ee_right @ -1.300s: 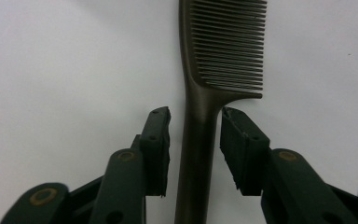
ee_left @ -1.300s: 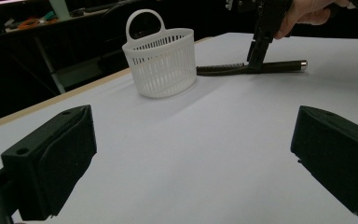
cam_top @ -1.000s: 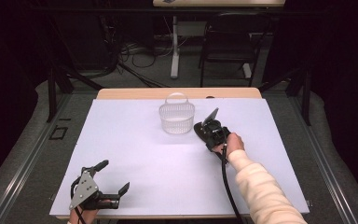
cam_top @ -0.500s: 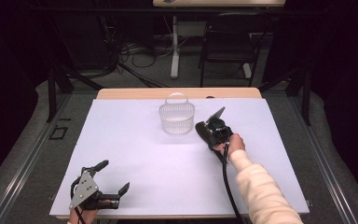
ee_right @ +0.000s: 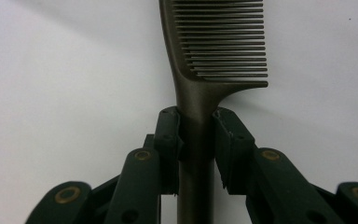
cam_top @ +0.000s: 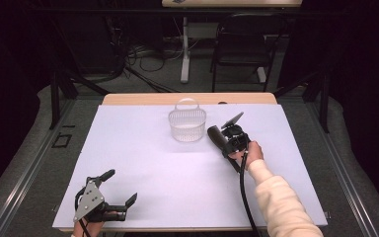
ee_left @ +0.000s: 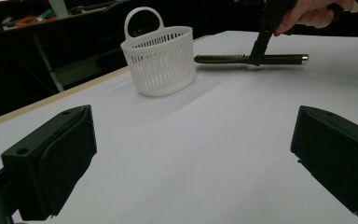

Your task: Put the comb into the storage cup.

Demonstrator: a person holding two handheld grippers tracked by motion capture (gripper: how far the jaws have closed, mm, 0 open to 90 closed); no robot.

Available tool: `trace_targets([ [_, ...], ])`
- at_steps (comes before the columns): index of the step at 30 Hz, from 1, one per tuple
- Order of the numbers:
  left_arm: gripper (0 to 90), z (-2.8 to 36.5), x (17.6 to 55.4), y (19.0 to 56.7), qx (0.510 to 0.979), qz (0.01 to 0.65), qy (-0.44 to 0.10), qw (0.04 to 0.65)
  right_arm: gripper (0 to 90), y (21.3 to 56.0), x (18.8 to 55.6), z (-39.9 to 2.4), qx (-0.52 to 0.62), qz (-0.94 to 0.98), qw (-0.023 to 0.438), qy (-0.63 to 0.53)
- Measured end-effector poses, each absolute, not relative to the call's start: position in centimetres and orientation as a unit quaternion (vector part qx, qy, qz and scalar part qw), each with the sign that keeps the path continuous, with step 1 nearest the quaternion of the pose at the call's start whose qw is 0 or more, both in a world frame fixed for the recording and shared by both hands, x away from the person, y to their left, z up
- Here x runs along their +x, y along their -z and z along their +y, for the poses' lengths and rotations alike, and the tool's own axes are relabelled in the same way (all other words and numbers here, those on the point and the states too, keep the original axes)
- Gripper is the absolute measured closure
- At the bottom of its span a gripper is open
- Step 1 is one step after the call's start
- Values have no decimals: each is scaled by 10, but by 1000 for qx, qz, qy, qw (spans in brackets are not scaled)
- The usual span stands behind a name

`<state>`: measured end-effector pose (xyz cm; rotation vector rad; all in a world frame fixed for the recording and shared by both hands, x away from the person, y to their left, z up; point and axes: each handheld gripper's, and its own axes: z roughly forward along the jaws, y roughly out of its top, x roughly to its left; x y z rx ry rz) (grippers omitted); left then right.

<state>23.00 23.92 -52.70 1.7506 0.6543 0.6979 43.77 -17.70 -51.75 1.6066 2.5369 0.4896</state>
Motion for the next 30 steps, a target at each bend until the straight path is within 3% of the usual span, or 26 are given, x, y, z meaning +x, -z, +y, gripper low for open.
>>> trace_targets([
  [30, 6, 237, 232, 528, 737, 278, -294, 542, 722, 501, 420, -188, 509, 833, 80, -202],
])
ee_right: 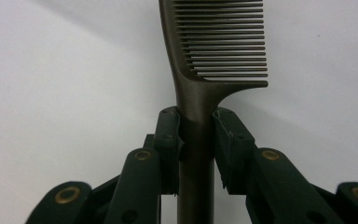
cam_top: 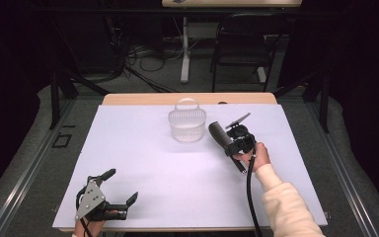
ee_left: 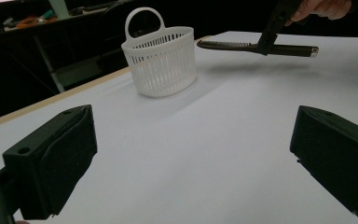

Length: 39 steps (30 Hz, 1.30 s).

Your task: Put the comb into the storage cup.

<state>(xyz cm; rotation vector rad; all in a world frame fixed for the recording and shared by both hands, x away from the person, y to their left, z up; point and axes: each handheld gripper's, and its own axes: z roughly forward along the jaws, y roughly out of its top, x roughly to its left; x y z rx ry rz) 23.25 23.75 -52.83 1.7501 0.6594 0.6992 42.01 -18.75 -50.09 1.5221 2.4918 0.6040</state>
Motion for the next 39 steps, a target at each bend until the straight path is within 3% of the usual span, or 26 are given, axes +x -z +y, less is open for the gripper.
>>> trace_targets([
  [39, 2, 241, 237, 532, 736, 292, -293, 535, 723, 488, 414, -199, 461, 819, 134, -314],
])
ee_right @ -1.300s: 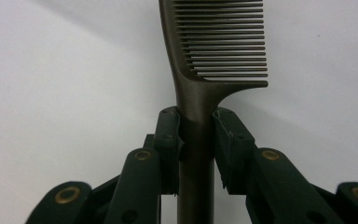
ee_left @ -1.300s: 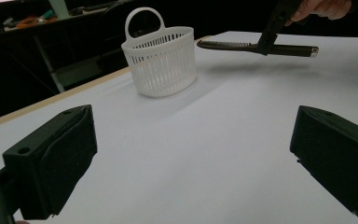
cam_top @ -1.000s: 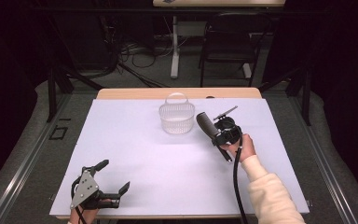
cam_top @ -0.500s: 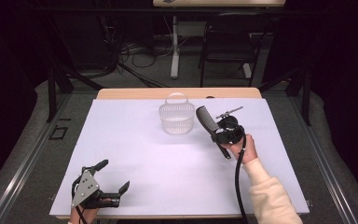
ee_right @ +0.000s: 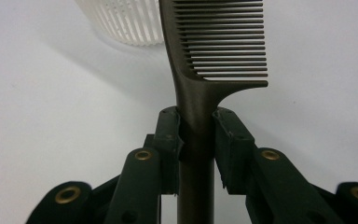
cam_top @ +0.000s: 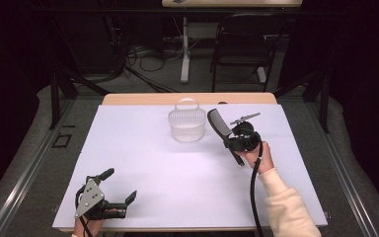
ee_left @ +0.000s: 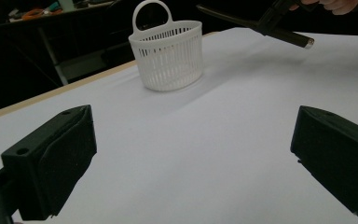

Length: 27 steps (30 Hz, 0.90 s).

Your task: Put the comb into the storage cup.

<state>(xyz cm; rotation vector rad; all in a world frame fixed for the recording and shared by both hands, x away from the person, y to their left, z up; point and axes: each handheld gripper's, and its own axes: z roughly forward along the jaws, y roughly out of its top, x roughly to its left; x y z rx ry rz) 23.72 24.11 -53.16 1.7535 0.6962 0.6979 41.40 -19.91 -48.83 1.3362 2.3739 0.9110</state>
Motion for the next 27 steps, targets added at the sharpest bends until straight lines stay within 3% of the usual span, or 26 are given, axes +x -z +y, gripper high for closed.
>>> trace_targets([
  [27, 2, 241, 235, 530, 739, 285, -290, 538, 723, 475, 406, -203, 436, 789, 196, -386],
])
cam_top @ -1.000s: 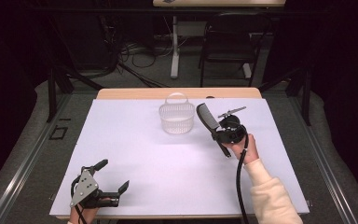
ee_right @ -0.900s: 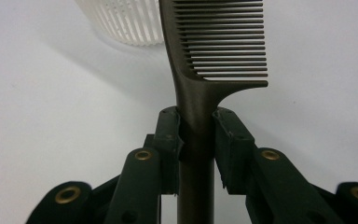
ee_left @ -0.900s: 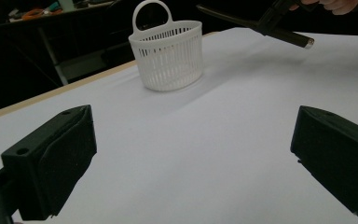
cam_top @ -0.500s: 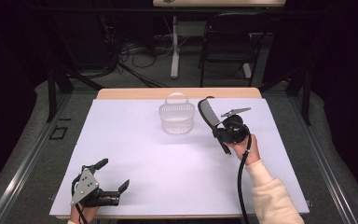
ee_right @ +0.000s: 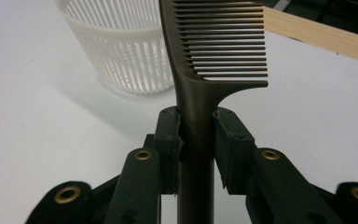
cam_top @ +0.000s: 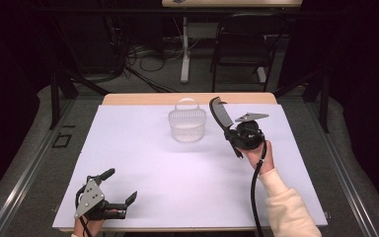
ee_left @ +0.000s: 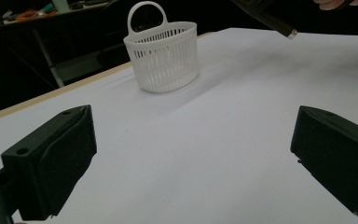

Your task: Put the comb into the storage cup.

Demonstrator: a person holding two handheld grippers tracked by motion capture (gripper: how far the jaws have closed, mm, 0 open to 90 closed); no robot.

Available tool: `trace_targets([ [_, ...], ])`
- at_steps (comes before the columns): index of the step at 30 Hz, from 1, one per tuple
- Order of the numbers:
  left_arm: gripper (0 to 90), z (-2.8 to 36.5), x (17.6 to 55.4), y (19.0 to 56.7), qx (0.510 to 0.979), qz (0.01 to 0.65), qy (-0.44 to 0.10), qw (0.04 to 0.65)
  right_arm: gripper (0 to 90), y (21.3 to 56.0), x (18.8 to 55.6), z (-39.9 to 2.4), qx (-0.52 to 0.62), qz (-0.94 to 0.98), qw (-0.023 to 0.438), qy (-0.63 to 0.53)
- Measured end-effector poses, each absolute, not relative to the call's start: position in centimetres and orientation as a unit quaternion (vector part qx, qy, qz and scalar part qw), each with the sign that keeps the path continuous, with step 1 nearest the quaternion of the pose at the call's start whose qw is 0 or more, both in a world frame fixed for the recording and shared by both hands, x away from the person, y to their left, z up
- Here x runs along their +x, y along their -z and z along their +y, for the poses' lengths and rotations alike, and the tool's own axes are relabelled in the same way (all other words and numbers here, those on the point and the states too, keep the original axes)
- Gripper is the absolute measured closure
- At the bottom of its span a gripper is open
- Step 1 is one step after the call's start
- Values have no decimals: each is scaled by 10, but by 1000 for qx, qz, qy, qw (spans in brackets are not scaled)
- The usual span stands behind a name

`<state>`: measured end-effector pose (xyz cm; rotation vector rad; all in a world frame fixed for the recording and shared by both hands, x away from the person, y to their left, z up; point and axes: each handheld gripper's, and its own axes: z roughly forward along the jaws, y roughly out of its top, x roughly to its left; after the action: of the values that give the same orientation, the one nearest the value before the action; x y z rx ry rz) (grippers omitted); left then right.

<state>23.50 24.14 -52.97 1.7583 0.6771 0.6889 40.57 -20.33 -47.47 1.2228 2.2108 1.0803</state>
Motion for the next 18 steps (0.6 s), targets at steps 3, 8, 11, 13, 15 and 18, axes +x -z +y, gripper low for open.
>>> trace_targets([
  [3, 2, 243, 235, 530, 737, 287, -290, 539, 723, 476, 407, -200, 433, 793, 192, -383],
  [8, 2, 241, 235, 530, 739, 286, -290, 537, 723, 474, 407, -199, 424, 796, 196, -384],
  [11, 2, 242, 234, 530, 738, 288, -292, 536, 723, 473, 407, -198, 425, 796, 194, -386],
  [13, 2, 244, 235, 530, 734, 292, -294, 538, 723, 471, 406, -197, 423, 796, 192, -389],
  [15, 2, 243, 236, 531, 734, 294, -293, 538, 723, 469, 405, -196, 418, 797, 194, -391],
  [18, 2, 243, 238, 531, 736, 294, -291, 535, 723, 468, 406, -198, 418, 794, 194, -396],
])
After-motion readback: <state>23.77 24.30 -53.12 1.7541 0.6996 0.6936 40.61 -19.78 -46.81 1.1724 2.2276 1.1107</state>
